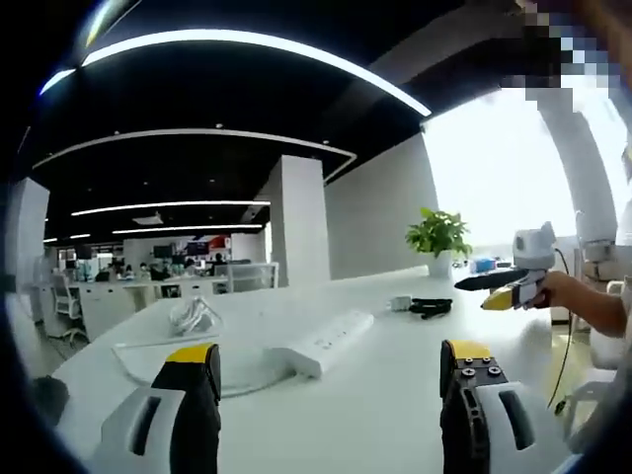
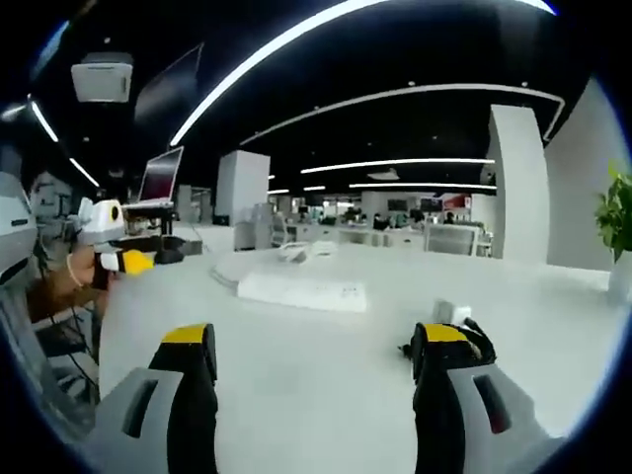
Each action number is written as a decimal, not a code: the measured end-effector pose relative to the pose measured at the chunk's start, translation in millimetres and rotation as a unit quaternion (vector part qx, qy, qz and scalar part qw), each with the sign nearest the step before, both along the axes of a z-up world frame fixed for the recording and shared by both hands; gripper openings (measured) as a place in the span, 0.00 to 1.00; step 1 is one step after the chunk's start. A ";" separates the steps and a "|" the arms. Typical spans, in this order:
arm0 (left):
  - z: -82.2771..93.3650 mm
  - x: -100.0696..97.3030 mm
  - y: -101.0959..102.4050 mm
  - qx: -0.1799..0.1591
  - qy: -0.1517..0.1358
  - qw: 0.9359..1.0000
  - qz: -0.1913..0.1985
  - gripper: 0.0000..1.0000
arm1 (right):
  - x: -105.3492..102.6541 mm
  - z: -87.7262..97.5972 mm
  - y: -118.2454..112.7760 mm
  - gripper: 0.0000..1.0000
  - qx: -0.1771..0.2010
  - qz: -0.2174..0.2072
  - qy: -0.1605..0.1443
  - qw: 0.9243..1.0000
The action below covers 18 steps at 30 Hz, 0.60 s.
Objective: Straighten the power strip on the desk, plug the charger into it
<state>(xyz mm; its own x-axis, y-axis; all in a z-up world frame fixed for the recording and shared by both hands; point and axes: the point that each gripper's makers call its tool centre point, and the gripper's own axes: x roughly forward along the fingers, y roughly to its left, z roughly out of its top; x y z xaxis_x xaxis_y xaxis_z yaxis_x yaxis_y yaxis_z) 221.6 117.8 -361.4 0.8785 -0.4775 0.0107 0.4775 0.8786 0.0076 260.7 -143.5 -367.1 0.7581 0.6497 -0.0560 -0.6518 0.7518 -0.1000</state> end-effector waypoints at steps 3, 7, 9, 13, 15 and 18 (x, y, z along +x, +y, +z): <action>0.9 6.9 2.9 -0.016 0.005 1.000 0.002 0.94 | 5.1 4.8 4.2 0.81 -0.012 0.007 -0.017 1.000; -0.3 17.0 2.9 -0.031 0.018 0.999 -0.010 0.94 | 18.3 6.3 5.1 0.81 -0.026 0.011 -0.029 0.999; -1.7 22.2 3.9 -0.030 0.022 0.999 -0.010 0.94 | 24.0 4.0 5.3 0.81 -0.032 0.016 -0.022 0.999; -4.1 31.4 5.8 -0.014 0.023 1.000 -0.011 0.94 | 32.9 3.5 8.9 0.81 -0.027 0.034 -0.015 0.999; -5.0 34.8 5.3 -0.011 0.026 0.999 -0.014 0.94 | 38.9 2.9 10.3 0.81 -0.033 0.039 -0.014 0.999; -7.0 39.8 3.3 -0.007 0.028 0.999 -0.021 0.95 | 49.4 4.6 11.0 0.81 -0.036 0.042 -0.021 0.998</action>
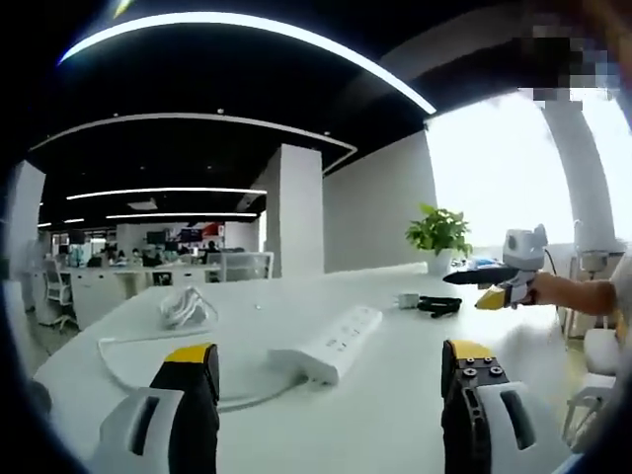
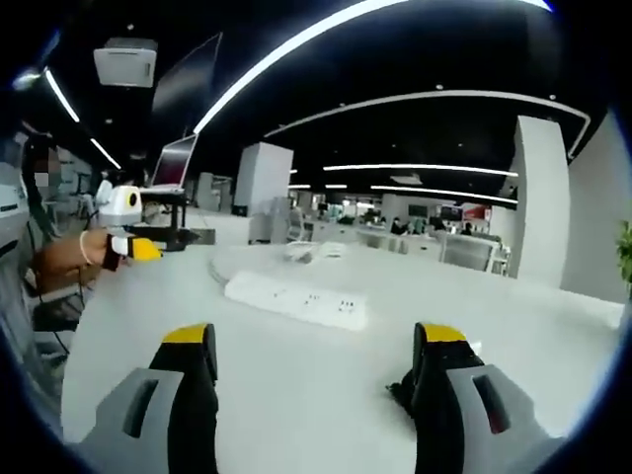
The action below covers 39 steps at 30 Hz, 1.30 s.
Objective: Straighten the power strip on the desk, plug the charger into it
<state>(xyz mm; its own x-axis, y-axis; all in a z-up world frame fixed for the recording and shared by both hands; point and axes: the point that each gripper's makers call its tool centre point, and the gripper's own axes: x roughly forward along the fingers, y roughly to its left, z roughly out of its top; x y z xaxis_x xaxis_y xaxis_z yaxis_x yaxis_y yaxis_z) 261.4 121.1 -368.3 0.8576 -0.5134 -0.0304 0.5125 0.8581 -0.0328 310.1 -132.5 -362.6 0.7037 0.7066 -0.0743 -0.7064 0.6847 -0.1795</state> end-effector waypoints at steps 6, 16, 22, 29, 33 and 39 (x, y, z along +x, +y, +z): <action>-1.9 4.5 -11.5 0.007 -0.004 1.000 -0.030 0.99 | 20.6 7.6 3.1 0.81 0.019 0.008 -0.020 1.000; 6.1 16.0 -20.0 0.003 -0.011 0.999 -0.040 0.99 | 37.7 10.8 24.6 0.93 0.021 0.041 -0.014 0.999; -4.0 33.6 -13.9 0.037 0.004 0.999 -0.013 0.99 | 57.3 16.6 28.8 0.87 0.024 0.045 -0.023 0.998; -6.3 47.1 -14.6 0.045 0.000 0.999 -0.005 0.99 | 72.1 2.9 38.1 0.87 0.015 0.060 -0.011 0.998; -13.3 54.0 -16.8 0.053 0.005 0.999 -0.003 0.96 | 77.8 -11.4 43.7 0.84 0.001 0.073 0.004 0.997; -27.6 60.9 -20.4 0.061 0.031 0.998 -0.007 0.92 | 87.0 -20.0 45.1 0.77 -0.027 0.075 0.007 0.997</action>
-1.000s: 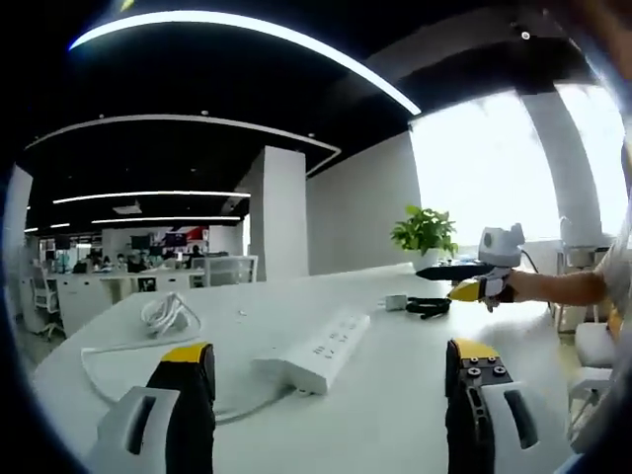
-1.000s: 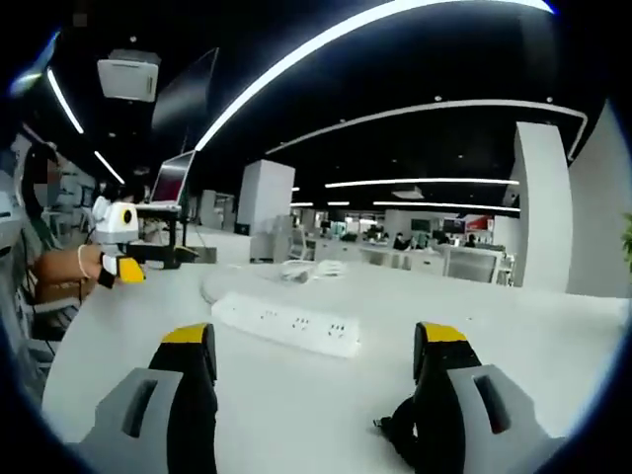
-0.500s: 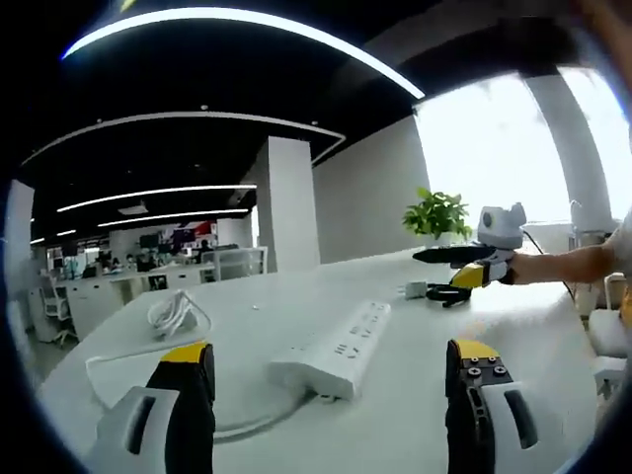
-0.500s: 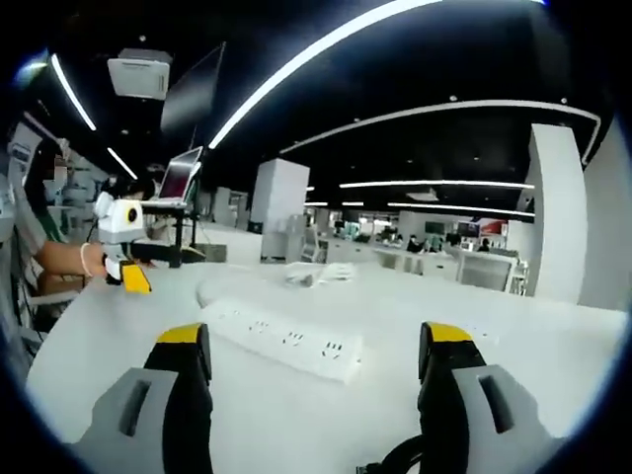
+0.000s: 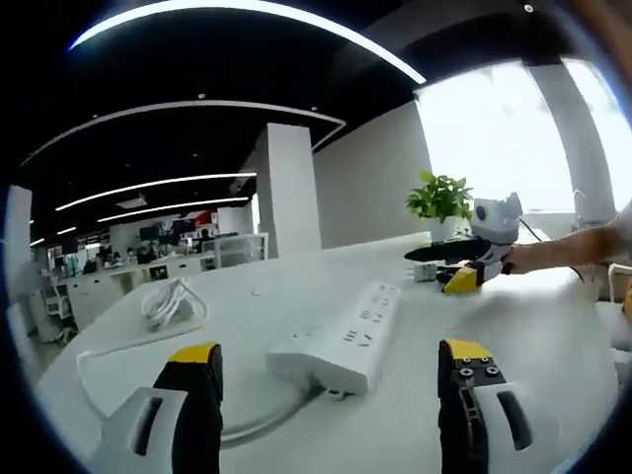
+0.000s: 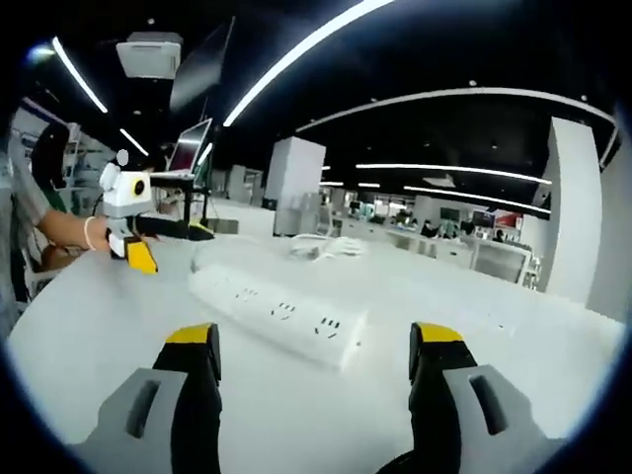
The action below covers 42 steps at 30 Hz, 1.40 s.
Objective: Straighten the power strip on the desk, plug the charger into it
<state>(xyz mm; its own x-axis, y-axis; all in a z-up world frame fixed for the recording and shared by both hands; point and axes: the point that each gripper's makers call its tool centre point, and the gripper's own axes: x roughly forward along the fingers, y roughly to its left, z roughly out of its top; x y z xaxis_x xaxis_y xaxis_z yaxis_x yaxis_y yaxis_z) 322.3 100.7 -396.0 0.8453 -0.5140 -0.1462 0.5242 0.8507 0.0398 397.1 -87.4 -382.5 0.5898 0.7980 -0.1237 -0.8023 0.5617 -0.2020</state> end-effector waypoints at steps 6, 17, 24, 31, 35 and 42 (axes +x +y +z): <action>-7.0 4.2 -3.3 0.012 0.019 1.000 -0.003 0.82 | 8.2 -5.2 -0.9 0.70 0.003 -0.005 0.030 1.000; -24.9 8.8 -1.7 0.030 0.069 0.997 -0.004 0.78 | 13.8 -15.8 4.2 0.56 -0.008 -0.008 0.071 0.997; -31.0 12.7 -2.6 0.034 0.097 0.995 -0.006 0.68 | 17.4 -22.4 8.7 0.55 -0.021 -0.005 0.088 0.996; -37.3 15.8 -5.4 0.033 0.115 0.993 -0.007 0.65 | 20.2 -30.7 10.8 0.52 -0.036 -0.004 0.107 0.994; -38.2 15.7 -6.4 0.038 0.114 0.993 -0.008 0.63 | 22.0 -32.1 11.2 0.50 -0.035 -0.005 0.116 0.993; -38.3 16.7 -4.8 0.034 0.117 0.993 -0.006 0.60 | 24.0 -36.3 13.3 0.47 -0.045 -0.006 0.119 0.992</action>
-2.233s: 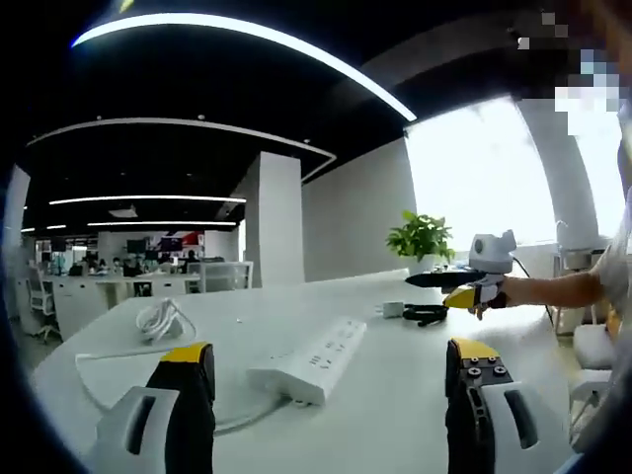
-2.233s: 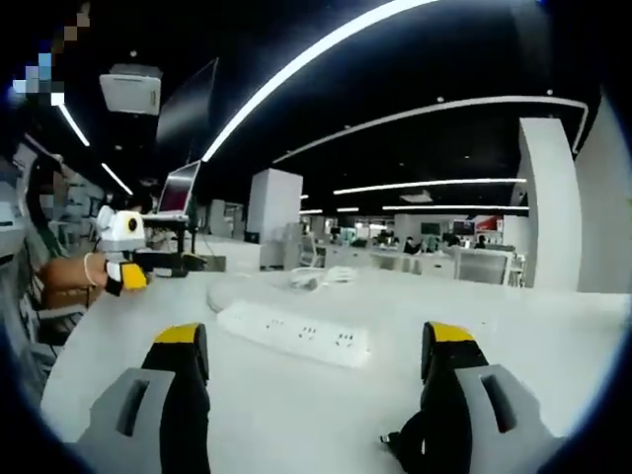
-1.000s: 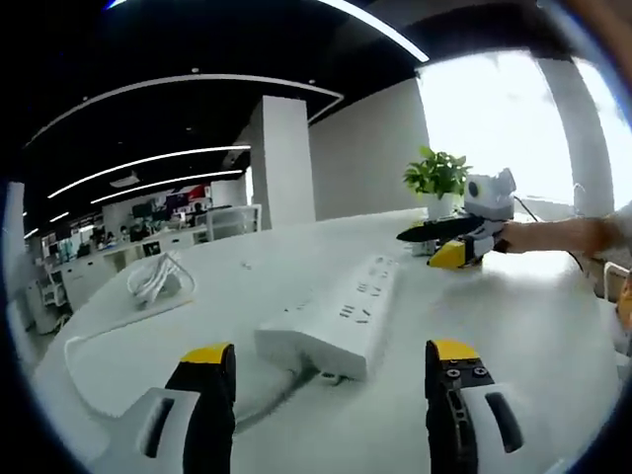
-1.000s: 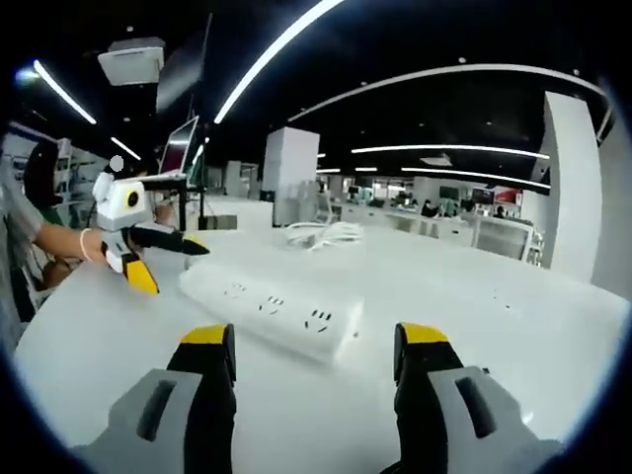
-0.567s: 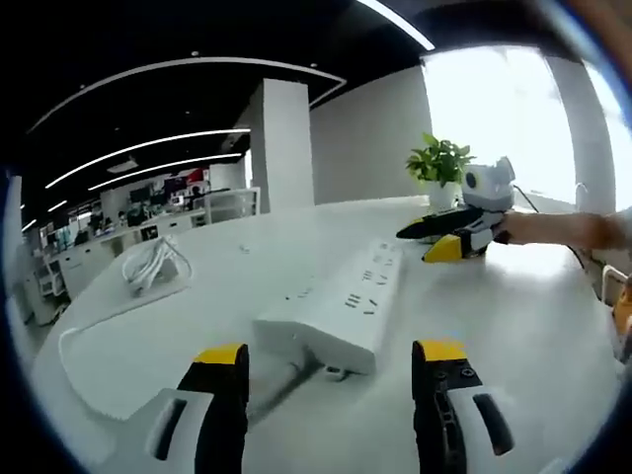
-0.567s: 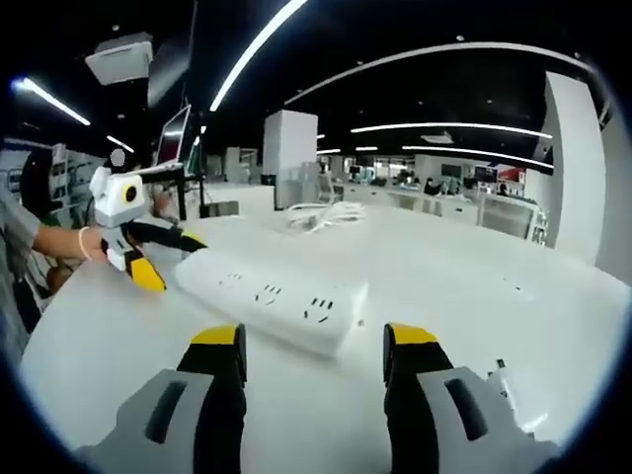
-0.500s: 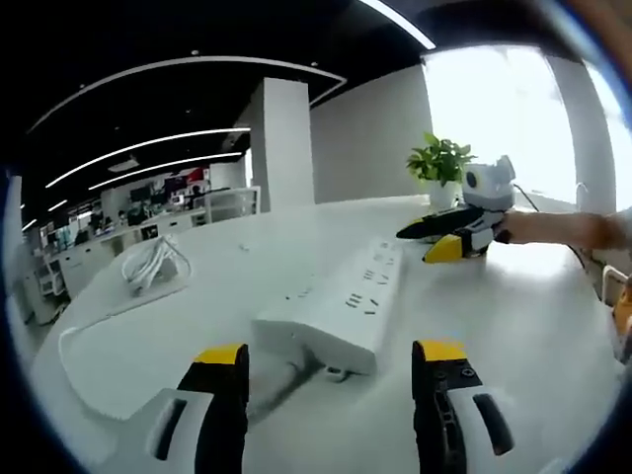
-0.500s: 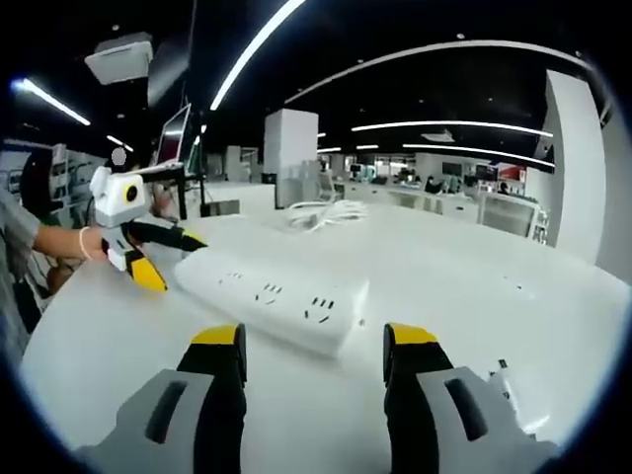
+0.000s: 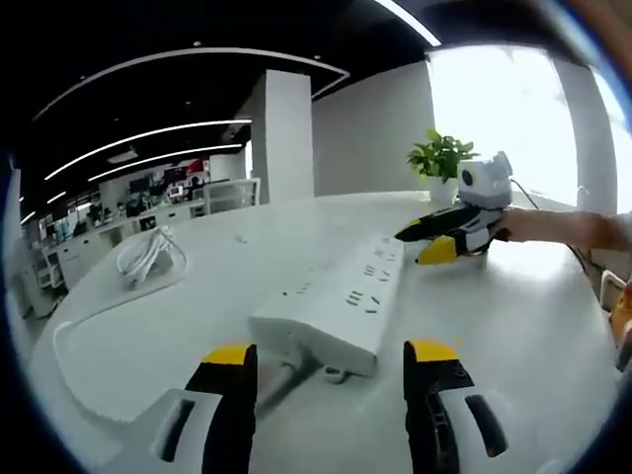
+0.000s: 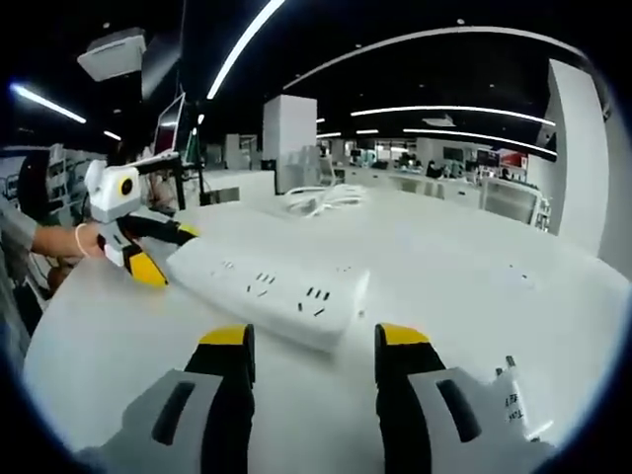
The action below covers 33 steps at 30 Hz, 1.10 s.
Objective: Straighten the power strip on the desk, plug the charger into it
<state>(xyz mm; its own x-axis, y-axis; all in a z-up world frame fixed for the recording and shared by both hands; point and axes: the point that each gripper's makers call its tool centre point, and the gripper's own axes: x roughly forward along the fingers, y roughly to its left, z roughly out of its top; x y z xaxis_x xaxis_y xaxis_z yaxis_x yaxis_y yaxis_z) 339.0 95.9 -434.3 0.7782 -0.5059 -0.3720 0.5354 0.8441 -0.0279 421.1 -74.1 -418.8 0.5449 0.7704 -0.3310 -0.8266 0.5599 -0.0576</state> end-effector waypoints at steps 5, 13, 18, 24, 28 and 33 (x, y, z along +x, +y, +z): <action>-0.8 0.7 0.4 0.004 0.001 1.000 0.000 0.58 | 0.2 -3.2 3.0 0.44 -0.006 0.005 0.009 1.000; -0.6 0.5 0.9 0.006 -0.001 1.000 -0.002 0.53 | -2.7 -4.5 5.8 0.41 -0.010 0.011 0.010 1.000; -0.8 1.0 0.8 0.013 -0.002 1.000 -0.003 0.51 | -3.8 -5.9 7.1 0.38 -0.013 0.012 0.011 1.000; -1.2 2.4 1.5 0.022 -0.006 1.000 -0.005 0.48 | -5.7 -6.2 8.0 0.35 -0.014 0.017 0.011 1.000; -1.1 2.0 0.3 0.025 -0.005 1.000 -0.007 0.48 | -6.3 -4.7 8.7 0.33 -0.009 0.016 0.012 1.000; -0.8 1.9 -0.8 0.025 -0.002 1.000 -0.010 0.47 | -5.8 -3.2 8.1 0.30 -0.002 0.012 0.017 1.000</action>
